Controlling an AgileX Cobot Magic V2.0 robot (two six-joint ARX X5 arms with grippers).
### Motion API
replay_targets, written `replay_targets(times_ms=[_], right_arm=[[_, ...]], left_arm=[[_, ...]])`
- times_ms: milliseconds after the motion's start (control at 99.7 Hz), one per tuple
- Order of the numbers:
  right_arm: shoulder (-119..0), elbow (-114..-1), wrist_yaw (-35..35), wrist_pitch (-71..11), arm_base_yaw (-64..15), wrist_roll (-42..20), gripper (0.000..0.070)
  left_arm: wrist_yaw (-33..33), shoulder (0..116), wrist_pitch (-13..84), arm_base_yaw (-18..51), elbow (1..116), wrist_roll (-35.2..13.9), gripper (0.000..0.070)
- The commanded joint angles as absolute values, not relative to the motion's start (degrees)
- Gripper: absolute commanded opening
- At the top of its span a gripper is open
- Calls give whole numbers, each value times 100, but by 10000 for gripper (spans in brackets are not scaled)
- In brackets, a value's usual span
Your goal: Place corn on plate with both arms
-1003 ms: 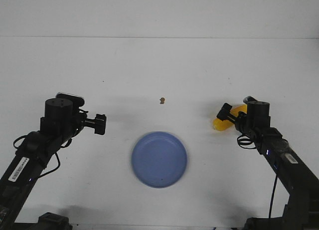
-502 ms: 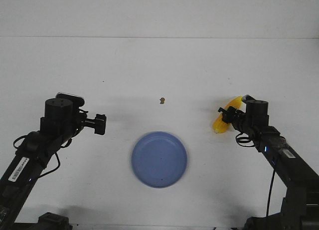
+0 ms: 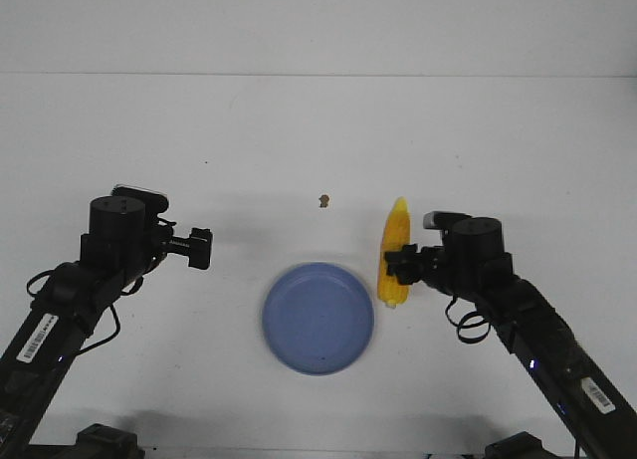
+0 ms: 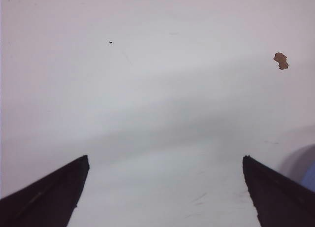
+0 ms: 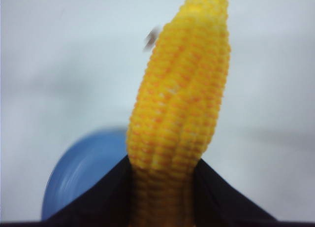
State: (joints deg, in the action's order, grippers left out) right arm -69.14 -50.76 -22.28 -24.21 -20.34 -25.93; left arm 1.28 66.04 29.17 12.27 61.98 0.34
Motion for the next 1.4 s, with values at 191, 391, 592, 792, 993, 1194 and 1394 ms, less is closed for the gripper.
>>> replay_targets(times_ms=[191,391,592,792,993,1194,1394], right_arm=[[-7529,-5144,-1597,-2324,-3424,-2569,147],[-8173,-5144,-1597,-2226,-3776,-2613,248],[-8285,-5144,-1476,-2193,-3798,-2622,615],[-7819,-5144,-1083,-2038,-3712,-2488,635],[-6731,-5144,-47,-2265,-3306,-1925,634],[-4998,-5144,1413,-2805,-2272,-720,634],[-4007,-5140,1424,-3350,-1317,-266,634]], left_arm=[[130,6667,2908,1245,6272,40,637],[130,6667,2910,1245,6272,40,637],[130,6667,2910,1245,6272,40,637],[128,6665,2908,1245,6272,40,637],[128,6663,2882,1245,6272,45,628],[128,6595,2707,1243,6272,-97,622],[128,6213,2471,1243,6239,-110,622]])
